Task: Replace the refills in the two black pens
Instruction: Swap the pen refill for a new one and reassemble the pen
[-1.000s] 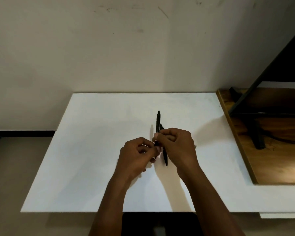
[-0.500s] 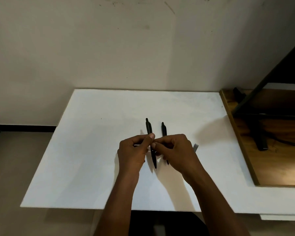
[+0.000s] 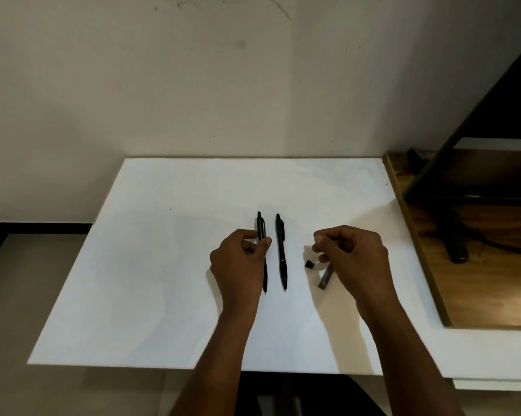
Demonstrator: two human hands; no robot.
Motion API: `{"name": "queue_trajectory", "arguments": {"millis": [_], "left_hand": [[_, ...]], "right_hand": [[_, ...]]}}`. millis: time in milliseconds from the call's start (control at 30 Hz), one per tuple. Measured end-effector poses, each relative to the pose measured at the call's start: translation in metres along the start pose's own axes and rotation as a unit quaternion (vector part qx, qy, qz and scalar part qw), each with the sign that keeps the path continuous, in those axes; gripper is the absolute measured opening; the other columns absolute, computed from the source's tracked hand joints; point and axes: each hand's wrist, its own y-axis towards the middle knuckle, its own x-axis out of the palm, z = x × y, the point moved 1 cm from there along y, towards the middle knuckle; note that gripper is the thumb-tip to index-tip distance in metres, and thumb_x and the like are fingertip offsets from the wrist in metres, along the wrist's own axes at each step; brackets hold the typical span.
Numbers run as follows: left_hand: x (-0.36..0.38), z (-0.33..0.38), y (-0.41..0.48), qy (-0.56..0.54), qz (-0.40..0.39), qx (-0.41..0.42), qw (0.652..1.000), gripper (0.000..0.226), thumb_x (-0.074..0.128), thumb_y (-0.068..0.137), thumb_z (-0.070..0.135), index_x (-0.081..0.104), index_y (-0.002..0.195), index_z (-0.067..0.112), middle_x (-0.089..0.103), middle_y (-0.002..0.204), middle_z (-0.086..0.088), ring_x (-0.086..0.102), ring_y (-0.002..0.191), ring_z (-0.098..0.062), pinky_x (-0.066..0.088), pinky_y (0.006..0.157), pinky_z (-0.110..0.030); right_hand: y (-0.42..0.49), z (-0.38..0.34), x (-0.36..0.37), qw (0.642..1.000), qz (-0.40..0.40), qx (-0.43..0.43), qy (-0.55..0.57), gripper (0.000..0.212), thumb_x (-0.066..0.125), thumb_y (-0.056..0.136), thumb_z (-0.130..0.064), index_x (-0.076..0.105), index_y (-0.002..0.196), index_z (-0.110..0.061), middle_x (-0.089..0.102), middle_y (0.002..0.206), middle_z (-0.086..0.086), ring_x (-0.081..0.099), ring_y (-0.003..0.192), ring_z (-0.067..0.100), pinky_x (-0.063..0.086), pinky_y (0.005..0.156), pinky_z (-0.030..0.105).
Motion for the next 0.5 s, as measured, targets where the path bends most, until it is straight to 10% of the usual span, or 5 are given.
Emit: {"name": "queue_trajectory", "arguments": {"millis": [500], "left_hand": [[0.0070, 0.0026, -0.0005, 0.003, 0.004, 0.021, 1.000, 0.012, 0.079, 0.082, 0.025, 0.077, 0.087, 0.014, 0.074, 0.069, 0.002, 0.070, 0.072, -0.018, 0.056, 0.072, -0.038]], "right_hand": [[0.0053, 0.0049, -0.0020, 0.999, 0.021, -0.017, -0.040, 0.010, 0.072, 0.088, -0.017, 0.076, 0.084, -0.025, 0.076, 0.070, -0.008, 0.072, 0.061, 0.007, 0.053, 0.065, 0.024]]}}
